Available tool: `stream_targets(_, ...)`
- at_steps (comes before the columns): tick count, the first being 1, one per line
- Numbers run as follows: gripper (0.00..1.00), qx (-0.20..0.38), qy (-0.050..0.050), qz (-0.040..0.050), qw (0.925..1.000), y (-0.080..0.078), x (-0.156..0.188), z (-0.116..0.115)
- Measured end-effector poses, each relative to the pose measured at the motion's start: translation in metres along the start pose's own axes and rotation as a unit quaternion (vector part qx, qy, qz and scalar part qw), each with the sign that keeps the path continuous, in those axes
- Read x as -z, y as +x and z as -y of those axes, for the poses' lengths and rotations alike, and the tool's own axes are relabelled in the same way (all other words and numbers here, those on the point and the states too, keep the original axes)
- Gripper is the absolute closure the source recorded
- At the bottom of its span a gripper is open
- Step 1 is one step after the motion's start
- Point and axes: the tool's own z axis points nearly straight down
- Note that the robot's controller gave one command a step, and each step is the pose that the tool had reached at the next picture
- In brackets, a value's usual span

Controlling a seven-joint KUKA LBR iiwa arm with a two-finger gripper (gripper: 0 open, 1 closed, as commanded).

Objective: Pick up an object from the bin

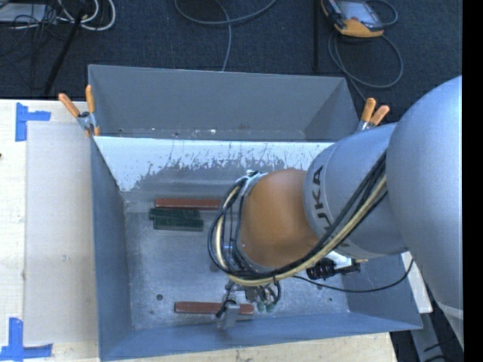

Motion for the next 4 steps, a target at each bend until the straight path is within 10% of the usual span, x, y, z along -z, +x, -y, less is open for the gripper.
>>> stream_targets(2,0.00,-0.012,-0.001,0.0047,0.9999,-0.005,-0.037,0.019)
stream_targets(3,1.00,-0.099,0.000,-0.0010,0.9951,-0.003,-0.038,0.006)
stream_targets(4,1.00,-0.099,0.000,-0.0010,0.9950,-0.003,-0.038,0.007)
